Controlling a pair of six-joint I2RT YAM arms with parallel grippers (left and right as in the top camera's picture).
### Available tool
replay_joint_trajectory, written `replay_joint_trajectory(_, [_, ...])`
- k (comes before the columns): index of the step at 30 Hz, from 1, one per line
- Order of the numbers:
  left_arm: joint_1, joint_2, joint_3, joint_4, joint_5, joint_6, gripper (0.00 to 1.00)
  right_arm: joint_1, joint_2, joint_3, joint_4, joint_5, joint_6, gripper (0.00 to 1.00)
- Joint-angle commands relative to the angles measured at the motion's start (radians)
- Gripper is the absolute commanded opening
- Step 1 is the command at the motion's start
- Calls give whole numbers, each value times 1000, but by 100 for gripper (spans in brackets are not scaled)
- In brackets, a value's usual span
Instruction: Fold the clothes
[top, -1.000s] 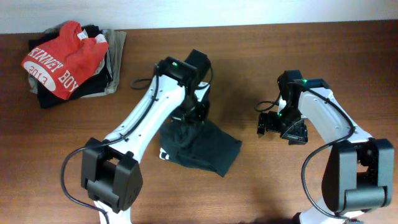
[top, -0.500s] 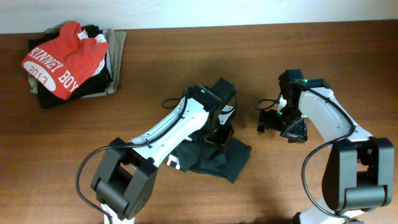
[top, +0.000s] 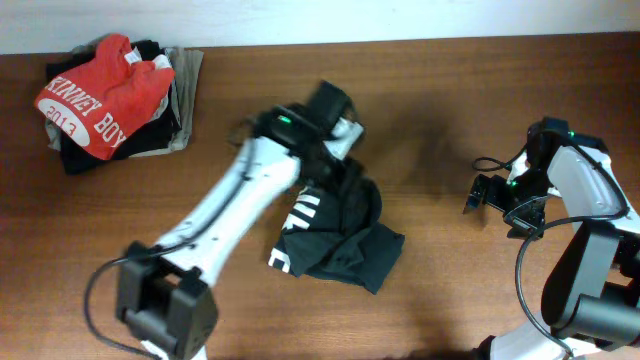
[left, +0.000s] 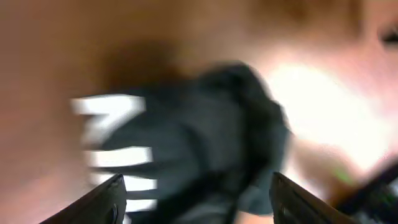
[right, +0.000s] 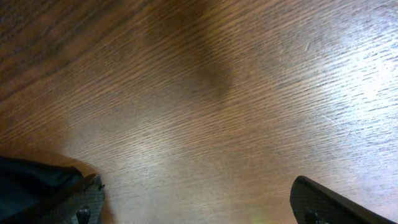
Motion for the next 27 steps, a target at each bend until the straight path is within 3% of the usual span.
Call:
replay_joint_trajectory(1, [85, 39, 14, 26, -38, -28, 73, -3, 9, -8, 0, -13, -11, 99])
replay_joint_trajectory(7, [60, 198, 14, 100, 222, -20, 73, -2, 9, -8, -12, -13, -11, 99])
replay_joint_trajectory(9, [45, 207, 14, 153, 352, 35, 73, -2, 9, -8, -11, -13, -11, 99])
replay_joint_trajectory(13, [23, 213, 14, 159, 357, 34, 72, -2, 9, -8, -11, -13, -11, 99])
replay_joint_trajectory(16, [3, 247, 14, 141, 358, 34, 66, -2, 9, -8, -12, -13, -11, 99])
replay_joint_trajectory(17, [-4, 254, 14, 137, 357, 35, 56, -2, 9, -8, -12, -13, -10, 99])
replay_joint_trajectory(18, [-9, 253, 14, 140, 358, 35, 40, -2, 9, -8, -12, -13, -10, 99])
replay_joint_trajectory(19, [-17, 252, 17, 142, 362, 35, 14, -2, 9, -8, -12, -13, -10, 99])
replay_joint_trajectory(20, [-24, 251, 18, 141, 370, 35, 1, -2, 9, -8, -12, -17, -11, 99])
replay_joint_trajectory(27, [-143, 236, 21, 49, 428, 31, 0, -3, 9, -8, -10, -35, -10, 99])
